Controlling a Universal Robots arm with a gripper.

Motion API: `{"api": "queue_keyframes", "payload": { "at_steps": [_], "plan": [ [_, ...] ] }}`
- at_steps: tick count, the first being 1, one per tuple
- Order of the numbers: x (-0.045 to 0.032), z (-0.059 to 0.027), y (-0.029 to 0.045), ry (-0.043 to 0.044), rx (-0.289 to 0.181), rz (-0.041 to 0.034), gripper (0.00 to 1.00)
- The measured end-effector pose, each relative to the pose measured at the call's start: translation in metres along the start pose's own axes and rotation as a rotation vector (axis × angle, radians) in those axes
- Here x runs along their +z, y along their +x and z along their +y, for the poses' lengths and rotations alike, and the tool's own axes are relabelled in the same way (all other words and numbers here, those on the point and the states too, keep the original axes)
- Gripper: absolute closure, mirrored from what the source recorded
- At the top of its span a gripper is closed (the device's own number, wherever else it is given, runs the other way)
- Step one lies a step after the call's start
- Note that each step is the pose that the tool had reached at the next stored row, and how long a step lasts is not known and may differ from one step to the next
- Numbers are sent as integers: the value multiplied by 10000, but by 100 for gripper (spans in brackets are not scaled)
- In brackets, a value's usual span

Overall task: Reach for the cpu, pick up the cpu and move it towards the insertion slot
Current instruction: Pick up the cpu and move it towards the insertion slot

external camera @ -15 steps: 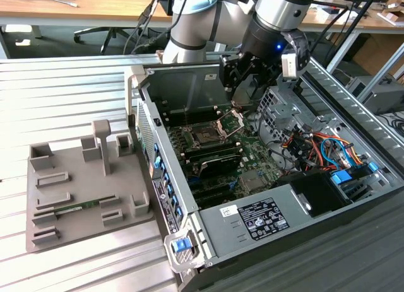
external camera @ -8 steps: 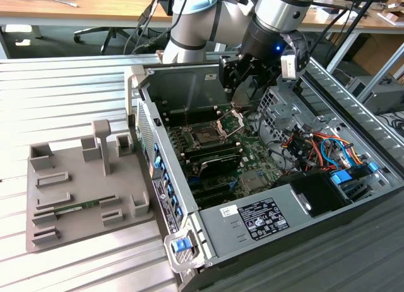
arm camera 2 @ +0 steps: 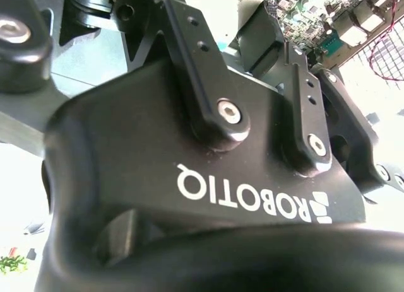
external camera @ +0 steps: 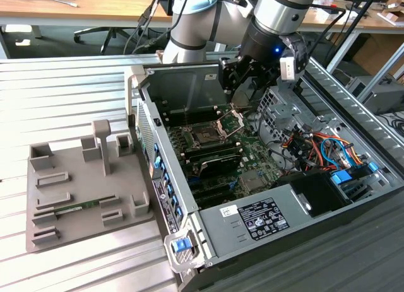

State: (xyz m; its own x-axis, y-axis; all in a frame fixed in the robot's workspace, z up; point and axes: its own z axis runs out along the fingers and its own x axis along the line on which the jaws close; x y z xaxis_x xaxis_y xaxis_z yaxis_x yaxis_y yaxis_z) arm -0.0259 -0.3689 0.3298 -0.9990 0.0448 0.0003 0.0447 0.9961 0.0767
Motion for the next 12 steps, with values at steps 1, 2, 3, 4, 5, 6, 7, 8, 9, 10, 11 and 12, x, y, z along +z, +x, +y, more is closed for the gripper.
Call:
{"api": "queue_keyframes", "payload": {
  "at_steps": [1,2,3,4,5,6,7,8,9,10,11,12],
  "plan": [
    [4,0,0,0,0,0,45],
    [7,-1,0,0,0,0,45],
    [11,-1,0,0,0,0,45],
    [14,-1,0,0,1,0,45],
    [20,-2,0,0,0,0,45],
    [25,-2,0,1,1,0,45],
    [30,-2,0,1,1,0,45],
    [33,-3,0,1,0,0,45],
    [36,-3,0,0,0,0,45],
    [39,-3,0,1,1,0,45],
    [41,-3,0,1,1,0,45],
    [44,-3,0,0,1,0,45]
  ]
}}
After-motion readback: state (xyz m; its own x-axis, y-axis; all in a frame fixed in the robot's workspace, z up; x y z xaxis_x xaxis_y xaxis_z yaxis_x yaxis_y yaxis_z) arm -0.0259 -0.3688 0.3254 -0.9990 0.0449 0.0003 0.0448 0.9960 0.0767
